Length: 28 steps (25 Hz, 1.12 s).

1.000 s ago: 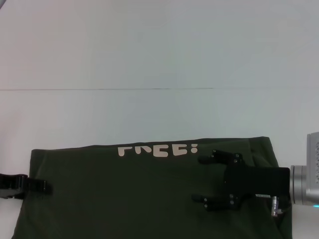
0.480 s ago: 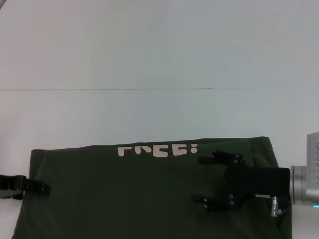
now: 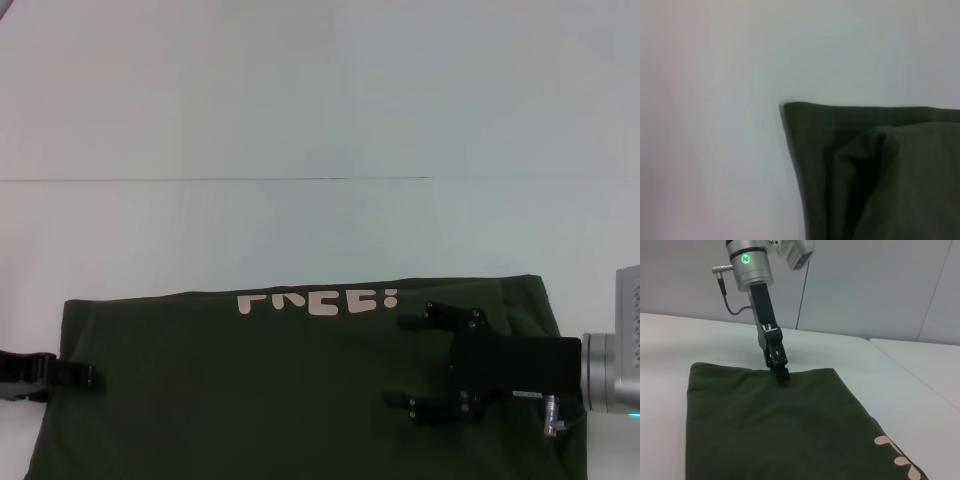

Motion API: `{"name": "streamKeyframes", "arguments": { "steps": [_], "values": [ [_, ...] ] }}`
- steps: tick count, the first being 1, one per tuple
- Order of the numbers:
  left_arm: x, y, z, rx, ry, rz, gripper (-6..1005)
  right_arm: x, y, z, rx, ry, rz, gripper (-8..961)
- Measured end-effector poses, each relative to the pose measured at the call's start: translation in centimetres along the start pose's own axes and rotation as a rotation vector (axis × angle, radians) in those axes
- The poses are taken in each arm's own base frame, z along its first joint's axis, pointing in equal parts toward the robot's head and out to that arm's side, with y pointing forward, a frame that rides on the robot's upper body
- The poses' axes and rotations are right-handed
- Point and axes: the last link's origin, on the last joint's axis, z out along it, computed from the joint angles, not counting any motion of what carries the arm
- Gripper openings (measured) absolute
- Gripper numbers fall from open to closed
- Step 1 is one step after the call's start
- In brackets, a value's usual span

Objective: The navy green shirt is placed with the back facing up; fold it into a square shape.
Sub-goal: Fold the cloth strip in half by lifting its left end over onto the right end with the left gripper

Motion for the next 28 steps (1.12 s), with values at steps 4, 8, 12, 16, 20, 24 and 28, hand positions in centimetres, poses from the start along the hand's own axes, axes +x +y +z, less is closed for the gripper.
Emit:
{"name": "streamKeyframes", "arguments": {
  "steps": [4,8,12,16,20,24,28],
  "values": [
    [-0.1,0.3,0.1,-0.019,-0.008,-0.002,896,0.0,0.0,0.0,-0.001,0.002,0.000,920],
    [-0.2,0.5,0.2,-0.032,-0.011,-0.003,895,0.0,0.0,0.0,-0.002,0.001,0.000,919],
    [-0.1,0.7,0.2,-0.043,-0.007,-0.006,891,0.0,0.0,0.0,-0.003,0.000,0.000,919],
    [0.0,1.0,0.3,-0.068,-0.004,-0.008,869,0.0,0.0,0.0,-0.002,-0.001,0.000,920],
    [0.1,1.2,0.4,-0.072,-0.004,-0.003,848,0.0,0.0,0.0,-0.001,0.000,0.000,920],
    [0.1,1.4,0.5,-0.077,-0.005,-0.003,826,-0.1,-0.1,0.1,-0.001,0.000,-0.001,919],
    [0.2,1.5,0.6,-0.081,-0.007,-0.002,805,-0.1,-0.1,0.1,0.000,0.000,-0.001,919]
  ]
}}
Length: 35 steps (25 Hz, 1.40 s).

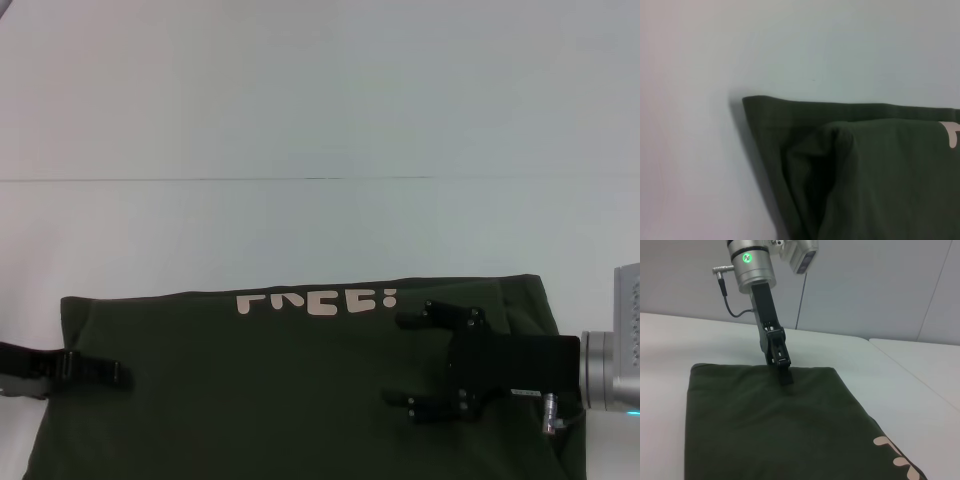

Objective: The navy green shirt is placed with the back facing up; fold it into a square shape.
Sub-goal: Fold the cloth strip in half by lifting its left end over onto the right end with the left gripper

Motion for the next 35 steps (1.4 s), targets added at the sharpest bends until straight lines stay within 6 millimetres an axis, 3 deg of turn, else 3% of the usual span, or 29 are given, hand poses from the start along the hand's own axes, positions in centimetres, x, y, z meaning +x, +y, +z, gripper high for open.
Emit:
{"name": "streamKeyframes", "arguments": {
  "steps": [13,19,33,35],
  "values": [
    [0.06,0.91,-0.08,-0.052,-0.008,0.053,735,-0.10,-0.09,0.07,-0.001,-0.001,-0.003,920],
    [0.06,0.75,-0.13,-0.053,0.008,0.046,494,-0.20,-0.16,0.05,-0.001,-0.002,-0.007,920],
    [0.20,0.67,-0.34,-0.046,0.018,0.051,70,-0.28,-0.11,0.08,-0.006,-0.006,-0.007,919],
    [0.17,0.70,-0.39,-0.049,0.017,0.050,65,-0.27,-0.09,0.08,-0.007,-0.007,-0.006,919]
  ]
}}
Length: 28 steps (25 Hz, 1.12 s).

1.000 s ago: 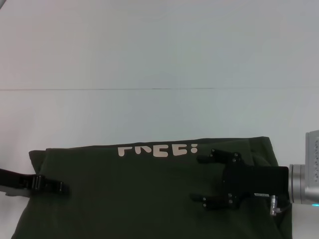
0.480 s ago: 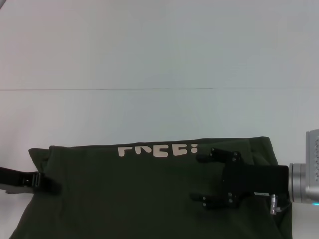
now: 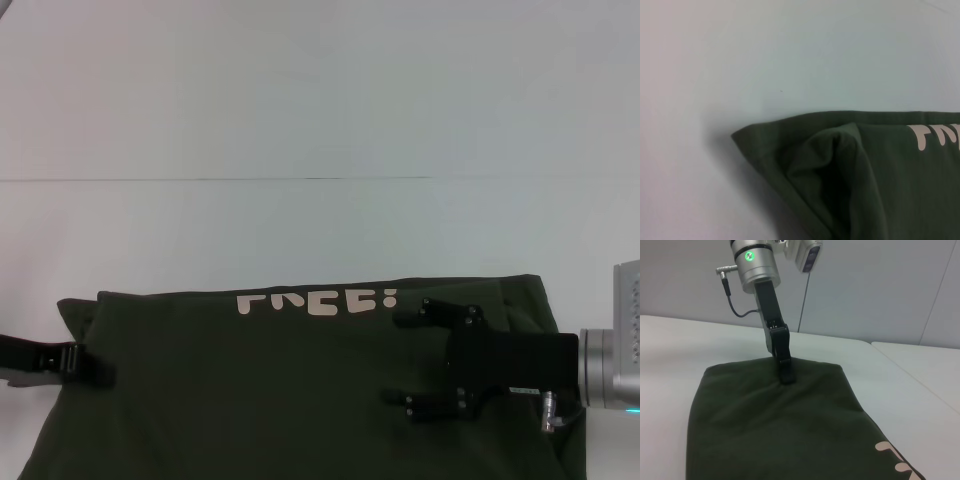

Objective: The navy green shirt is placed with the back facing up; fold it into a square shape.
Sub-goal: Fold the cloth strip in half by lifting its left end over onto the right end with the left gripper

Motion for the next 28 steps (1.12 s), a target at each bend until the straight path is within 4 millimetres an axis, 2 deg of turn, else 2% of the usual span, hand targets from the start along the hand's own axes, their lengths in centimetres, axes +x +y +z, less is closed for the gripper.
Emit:
{"name": "streamKeyframes", "arguments": {
  "steps": [15,23,28],
  "values": [
    [-0.1,-0.6,-0.4,0.039,-0.022,0.000,58,-0.3,-0.1,0.0,0.002,-0.010,-0.005,919],
    [0.1,-1.2,-1.3,0.083,-0.026,0.010,58,-0.4,0.0,0.0,-0.004,-0.024,0.000,919],
    [0.5,-1.7,-2.7,0.112,-0.020,0.016,59,-0.4,0.1,0.0,-0.006,-0.026,0.001,920]
  ]
}}
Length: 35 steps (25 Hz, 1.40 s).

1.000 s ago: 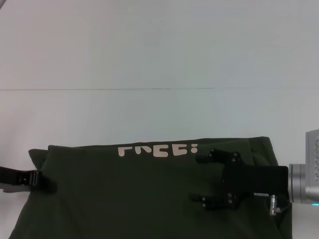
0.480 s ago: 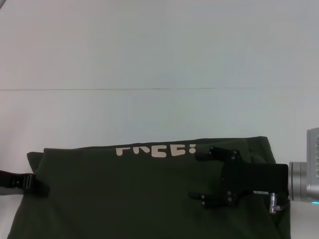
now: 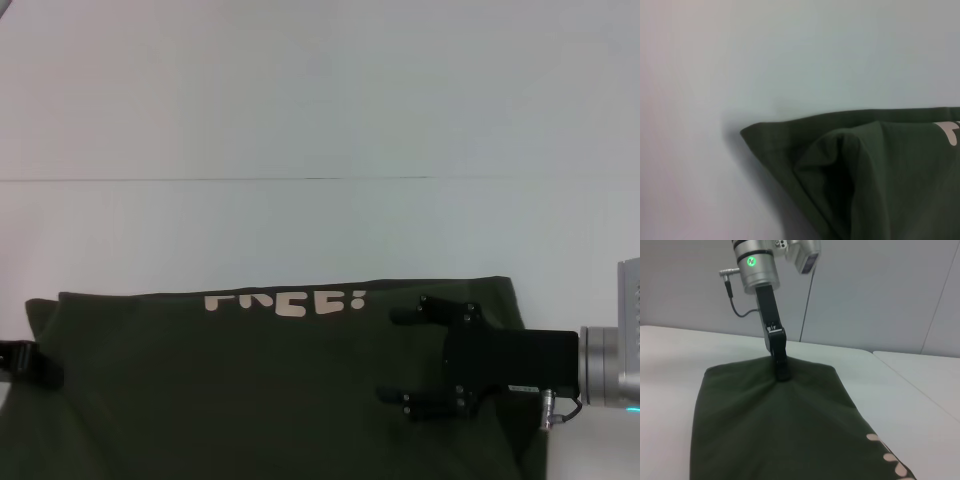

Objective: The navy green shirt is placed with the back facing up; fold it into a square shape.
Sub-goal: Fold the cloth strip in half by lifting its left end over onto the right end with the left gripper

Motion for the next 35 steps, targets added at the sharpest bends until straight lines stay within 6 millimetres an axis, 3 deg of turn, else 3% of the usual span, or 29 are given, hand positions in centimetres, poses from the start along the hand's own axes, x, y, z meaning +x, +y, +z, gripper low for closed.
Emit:
{"name": "streamKeyframes", "arguments": {
  "steps": [12,20,28,35],
  "values": [
    [1.3,-1.5,-4.1,0.082,0.001,0.002,60,-0.1,0.1,0.1,-0.009,-0.005,0.002,919],
    [1.7,-1.3,-4.8,0.092,-0.013,0.004,61,-0.1,0.1,0.1,-0.010,-0.007,-0.003,920],
    [2.0,0.5,-5.1,0.010,-0.063,-0.047,62,-0.2,0.2,0.3,-0.024,-0.006,-0.014,919],
    [2.8,3.3,-5.1,-0.155,-0.051,-0.053,62,-0.1,0.3,0.3,-0.020,-0.006,-0.011,919]
  ]
}}
